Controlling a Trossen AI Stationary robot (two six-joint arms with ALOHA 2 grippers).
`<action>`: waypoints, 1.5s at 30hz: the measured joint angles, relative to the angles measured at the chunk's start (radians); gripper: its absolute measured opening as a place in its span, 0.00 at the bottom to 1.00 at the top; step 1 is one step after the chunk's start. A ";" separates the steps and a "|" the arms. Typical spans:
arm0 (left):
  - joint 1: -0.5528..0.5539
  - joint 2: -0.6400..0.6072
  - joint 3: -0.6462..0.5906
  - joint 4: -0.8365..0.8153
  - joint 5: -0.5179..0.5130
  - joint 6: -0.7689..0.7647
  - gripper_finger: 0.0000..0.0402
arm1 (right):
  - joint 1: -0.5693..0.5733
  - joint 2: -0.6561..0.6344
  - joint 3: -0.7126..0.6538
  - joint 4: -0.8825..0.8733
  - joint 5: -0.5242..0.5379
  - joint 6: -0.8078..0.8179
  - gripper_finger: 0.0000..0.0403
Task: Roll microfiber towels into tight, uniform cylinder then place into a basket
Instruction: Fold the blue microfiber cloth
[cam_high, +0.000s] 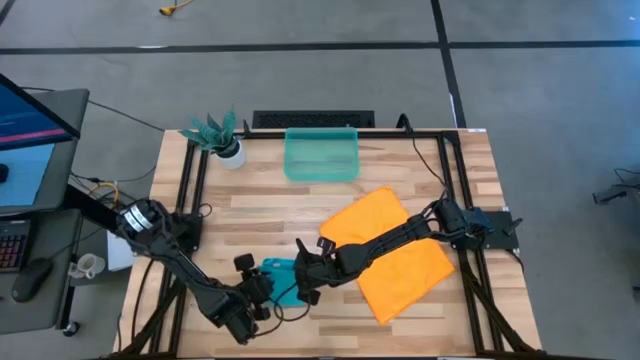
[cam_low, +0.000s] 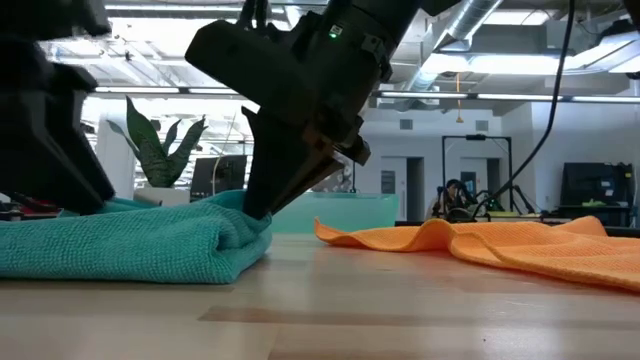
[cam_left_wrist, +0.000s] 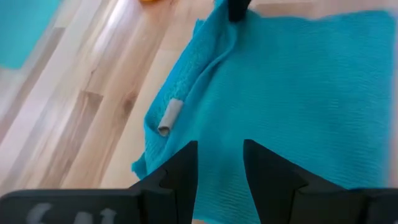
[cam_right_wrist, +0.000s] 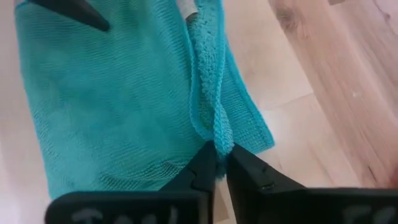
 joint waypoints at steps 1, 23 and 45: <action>0.005 0.000 -0.010 0.007 0.006 0.000 0.30 | 0.000 0.000 0.000 0.000 0.000 0.001 0.16; 0.059 0.000 -0.073 0.109 0.094 -0.003 0.30 | -0.012 -0.027 0.000 -0.007 -0.058 -0.010 0.23; 0.059 0.000 -0.073 0.108 0.097 0.000 0.30 | -0.040 -0.026 0.007 -0.058 -0.188 -0.069 0.46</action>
